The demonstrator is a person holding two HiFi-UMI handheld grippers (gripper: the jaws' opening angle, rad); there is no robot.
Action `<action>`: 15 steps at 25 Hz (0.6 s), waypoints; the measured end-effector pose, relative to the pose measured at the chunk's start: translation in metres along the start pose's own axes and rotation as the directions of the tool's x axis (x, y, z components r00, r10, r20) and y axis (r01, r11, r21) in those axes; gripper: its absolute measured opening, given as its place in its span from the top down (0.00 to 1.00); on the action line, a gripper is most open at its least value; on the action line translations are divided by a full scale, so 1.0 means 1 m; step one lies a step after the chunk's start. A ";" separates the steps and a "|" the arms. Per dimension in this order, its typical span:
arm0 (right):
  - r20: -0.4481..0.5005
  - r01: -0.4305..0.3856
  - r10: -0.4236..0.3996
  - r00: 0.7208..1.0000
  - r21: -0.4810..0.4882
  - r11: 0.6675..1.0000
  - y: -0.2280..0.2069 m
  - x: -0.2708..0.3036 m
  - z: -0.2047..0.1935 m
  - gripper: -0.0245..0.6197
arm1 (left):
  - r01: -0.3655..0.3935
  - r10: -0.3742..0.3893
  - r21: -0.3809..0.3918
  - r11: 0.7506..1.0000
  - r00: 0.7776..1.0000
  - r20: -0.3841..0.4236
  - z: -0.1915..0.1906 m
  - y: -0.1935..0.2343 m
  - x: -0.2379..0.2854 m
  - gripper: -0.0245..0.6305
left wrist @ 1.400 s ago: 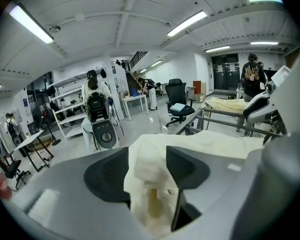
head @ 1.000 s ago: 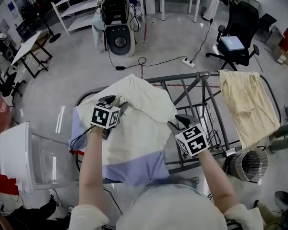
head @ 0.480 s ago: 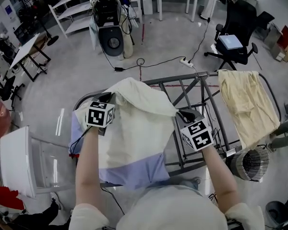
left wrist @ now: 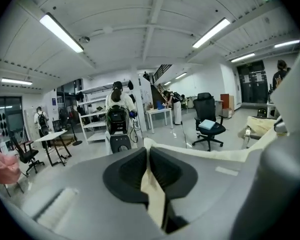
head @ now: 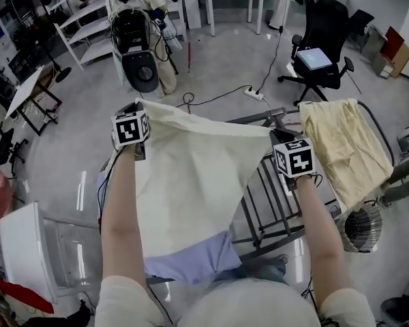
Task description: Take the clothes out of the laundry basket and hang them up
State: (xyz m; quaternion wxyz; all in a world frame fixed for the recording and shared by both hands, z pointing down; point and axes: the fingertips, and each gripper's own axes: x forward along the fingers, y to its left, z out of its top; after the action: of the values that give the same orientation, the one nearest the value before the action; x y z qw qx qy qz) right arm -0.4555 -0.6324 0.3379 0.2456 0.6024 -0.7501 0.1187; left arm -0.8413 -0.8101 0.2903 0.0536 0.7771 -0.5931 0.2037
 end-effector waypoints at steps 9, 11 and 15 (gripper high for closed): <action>-0.105 0.122 -0.121 0.987 0.011 0.992 -0.025 0.013 -0.026 0.80 | 0.044 -0.070 -0.146 0.988 0.981 -0.179 -0.025 -0.009 0.026 0.47; -0.094 0.124 -0.123 0.988 0.004 0.992 -0.020 0.005 -0.028 0.77 | 0.065 -0.103 -0.185 0.981 0.973 -0.206 -0.038 -0.015 0.020 0.44; -0.063 0.097 -0.095 0.994 0.032 0.995 -0.002 -0.012 -0.037 0.77 | 0.109 -0.134 -0.184 0.977 0.982 -0.133 -0.044 -0.029 -0.002 0.44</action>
State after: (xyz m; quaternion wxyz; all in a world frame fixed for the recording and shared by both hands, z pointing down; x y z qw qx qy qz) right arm -0.4434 -0.6053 0.3636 0.2634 0.6379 -0.7103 0.1381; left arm -0.8255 -0.7857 0.3341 0.1770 0.7874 -0.5546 0.2026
